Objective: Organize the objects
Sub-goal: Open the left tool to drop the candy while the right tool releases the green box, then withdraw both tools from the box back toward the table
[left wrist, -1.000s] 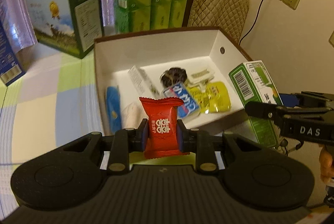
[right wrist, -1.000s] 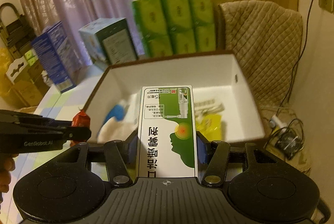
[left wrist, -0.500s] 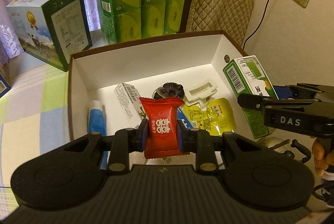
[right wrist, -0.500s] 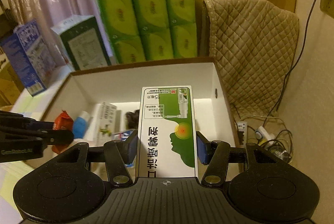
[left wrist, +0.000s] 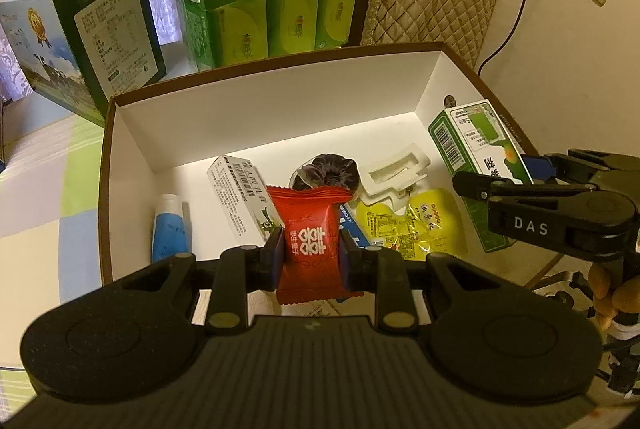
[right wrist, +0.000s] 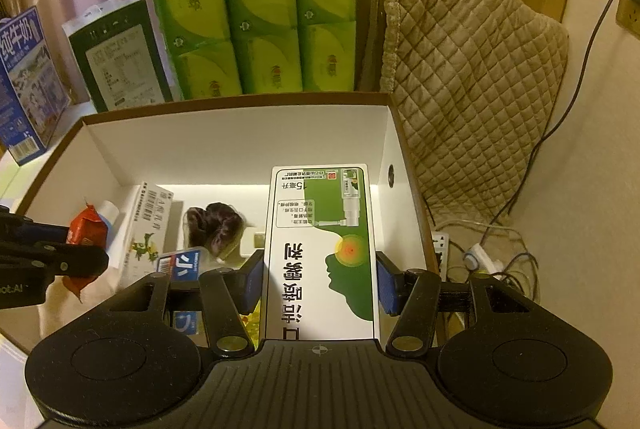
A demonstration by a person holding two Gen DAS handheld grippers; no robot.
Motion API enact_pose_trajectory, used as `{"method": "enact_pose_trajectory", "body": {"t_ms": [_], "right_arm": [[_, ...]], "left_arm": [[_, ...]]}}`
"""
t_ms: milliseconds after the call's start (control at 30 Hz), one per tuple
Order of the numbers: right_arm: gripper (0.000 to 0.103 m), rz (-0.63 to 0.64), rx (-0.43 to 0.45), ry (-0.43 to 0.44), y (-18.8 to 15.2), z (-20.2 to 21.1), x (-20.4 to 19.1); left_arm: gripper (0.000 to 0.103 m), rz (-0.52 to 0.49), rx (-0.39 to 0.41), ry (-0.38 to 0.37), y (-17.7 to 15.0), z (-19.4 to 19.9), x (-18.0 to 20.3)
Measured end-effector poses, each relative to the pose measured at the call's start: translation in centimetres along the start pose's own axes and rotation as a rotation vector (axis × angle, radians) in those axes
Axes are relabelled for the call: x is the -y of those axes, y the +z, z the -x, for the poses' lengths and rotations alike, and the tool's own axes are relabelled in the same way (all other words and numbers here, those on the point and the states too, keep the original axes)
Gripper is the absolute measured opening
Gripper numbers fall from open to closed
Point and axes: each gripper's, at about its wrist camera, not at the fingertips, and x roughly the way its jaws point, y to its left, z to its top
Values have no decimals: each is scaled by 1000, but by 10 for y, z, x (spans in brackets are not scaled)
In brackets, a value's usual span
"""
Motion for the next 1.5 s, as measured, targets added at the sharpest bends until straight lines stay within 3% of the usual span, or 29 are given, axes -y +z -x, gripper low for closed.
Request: {"method": "enact_pose_trajectory", "body": {"t_ms": [167, 300, 733, 1000, 1167, 1233, 1333, 1500], "right_arm": [[52, 28, 40, -52, 2, -5, -2], [58, 38, 36, -47, 6, -8, 0], [60, -103, 27, 56, 2, 10, 20], [61, -126, 33, 77, 2, 16, 23], [67, -135, 41, 83, 6, 17, 26], [71, -134, 41, 85, 7, 17, 27], [74, -132, 41, 84, 7, 17, 27], [78, -128, 34, 97, 7, 18, 24]], "left_arm": [[23, 2, -10, 5, 1, -5, 0], [23, 2, -18, 5, 2, -8, 1], [23, 1, -25, 11, 6, -15, 5], [26, -9, 26, 18, 27, -20, 4], [59, -15, 65, 31, 34, -15, 3], [62, -15, 65, 34, 34, -12, 2], [76, -2, 55, 43, 30, -8, -1], [86, 18, 48, 54, 23, 3, -6]]}}
